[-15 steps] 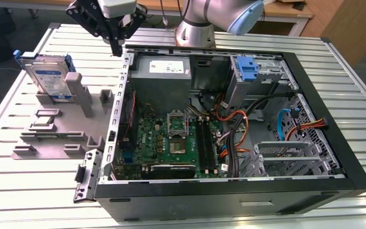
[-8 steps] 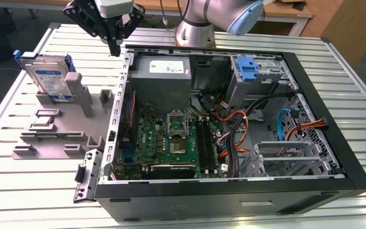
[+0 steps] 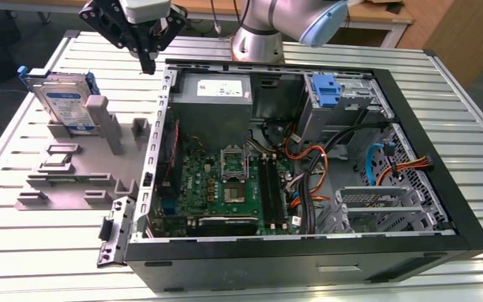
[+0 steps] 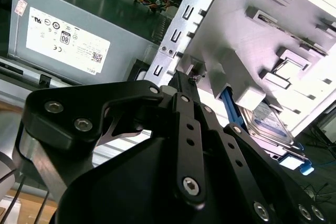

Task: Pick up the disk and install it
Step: 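Reach for the disk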

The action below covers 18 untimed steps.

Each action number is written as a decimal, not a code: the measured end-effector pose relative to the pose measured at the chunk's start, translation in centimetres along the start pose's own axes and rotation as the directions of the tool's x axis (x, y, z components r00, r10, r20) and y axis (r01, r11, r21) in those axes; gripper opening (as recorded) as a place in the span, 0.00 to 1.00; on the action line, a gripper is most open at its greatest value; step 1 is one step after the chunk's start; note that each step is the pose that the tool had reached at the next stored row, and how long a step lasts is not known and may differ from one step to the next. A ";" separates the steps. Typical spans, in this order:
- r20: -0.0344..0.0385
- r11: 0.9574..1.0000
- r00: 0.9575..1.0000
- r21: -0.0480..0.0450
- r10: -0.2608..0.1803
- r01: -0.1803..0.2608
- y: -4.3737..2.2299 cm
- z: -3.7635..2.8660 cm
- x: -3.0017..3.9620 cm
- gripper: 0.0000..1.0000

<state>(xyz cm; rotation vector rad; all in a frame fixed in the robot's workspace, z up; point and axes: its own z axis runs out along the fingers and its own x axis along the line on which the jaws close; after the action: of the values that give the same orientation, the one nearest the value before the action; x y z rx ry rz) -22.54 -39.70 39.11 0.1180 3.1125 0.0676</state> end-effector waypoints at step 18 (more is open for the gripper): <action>0.000 1.000 1.000 0.000 0.000 0.000 0.86 0.03 1.59 0.10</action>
<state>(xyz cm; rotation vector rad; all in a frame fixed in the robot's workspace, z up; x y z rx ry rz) -24.06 -38.72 39.07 0.1180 3.1125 0.0677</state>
